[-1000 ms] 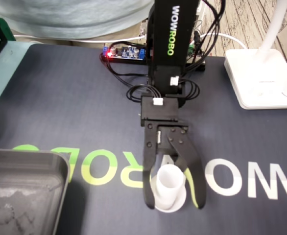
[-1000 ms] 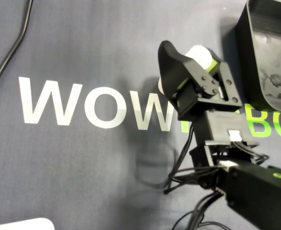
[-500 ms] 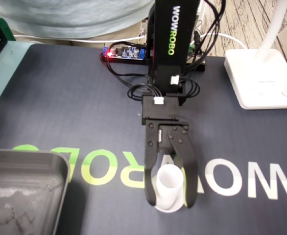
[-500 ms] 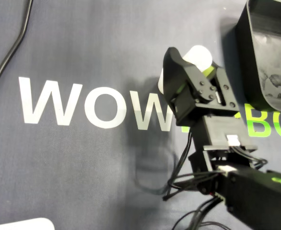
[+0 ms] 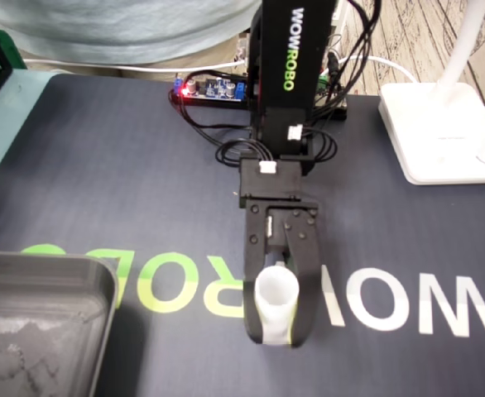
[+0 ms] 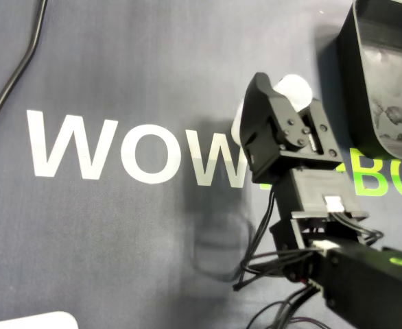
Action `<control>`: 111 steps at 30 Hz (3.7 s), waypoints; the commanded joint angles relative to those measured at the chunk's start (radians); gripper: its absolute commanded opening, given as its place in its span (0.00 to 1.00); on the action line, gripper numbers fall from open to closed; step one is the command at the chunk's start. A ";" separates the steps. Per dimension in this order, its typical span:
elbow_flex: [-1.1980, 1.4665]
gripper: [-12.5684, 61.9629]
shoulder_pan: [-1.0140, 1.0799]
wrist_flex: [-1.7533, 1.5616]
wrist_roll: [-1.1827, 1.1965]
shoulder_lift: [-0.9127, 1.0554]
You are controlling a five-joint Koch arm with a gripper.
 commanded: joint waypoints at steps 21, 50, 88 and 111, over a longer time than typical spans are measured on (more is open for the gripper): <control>-0.061 0.25 -0.011 0.089 0.029 0.273; -0.879 0.25 0.545 0.597 0.917 -0.003; -1.206 0.24 0.681 0.670 2.339 -0.365; -1.305 0.23 0.650 0.781 2.206 -0.281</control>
